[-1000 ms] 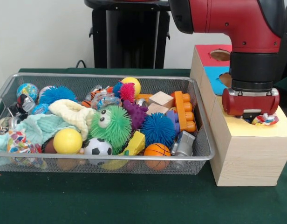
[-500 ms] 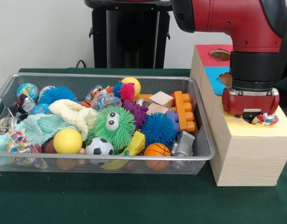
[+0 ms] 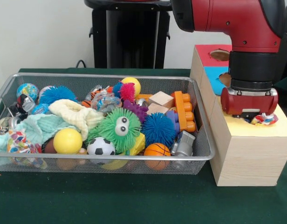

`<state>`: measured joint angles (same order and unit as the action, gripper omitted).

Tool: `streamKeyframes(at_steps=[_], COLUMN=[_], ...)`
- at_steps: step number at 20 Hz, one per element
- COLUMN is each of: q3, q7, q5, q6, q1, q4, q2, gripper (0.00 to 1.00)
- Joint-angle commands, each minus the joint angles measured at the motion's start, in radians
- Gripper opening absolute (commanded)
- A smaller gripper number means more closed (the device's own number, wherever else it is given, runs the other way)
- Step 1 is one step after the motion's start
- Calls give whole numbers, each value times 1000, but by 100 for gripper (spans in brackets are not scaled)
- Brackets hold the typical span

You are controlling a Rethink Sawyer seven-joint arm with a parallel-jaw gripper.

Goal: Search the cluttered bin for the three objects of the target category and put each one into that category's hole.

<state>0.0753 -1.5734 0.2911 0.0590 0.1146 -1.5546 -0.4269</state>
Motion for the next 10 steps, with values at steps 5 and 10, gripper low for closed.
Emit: streamKeyframes(at_steps=[5, 10], q3=[29, 12], q7=[-207, -203], q5=[35, 32], q6=[119, 118], q1=[7, 1], q4=[-25, -29], q2=[95, 72], gripper=[0, 0])
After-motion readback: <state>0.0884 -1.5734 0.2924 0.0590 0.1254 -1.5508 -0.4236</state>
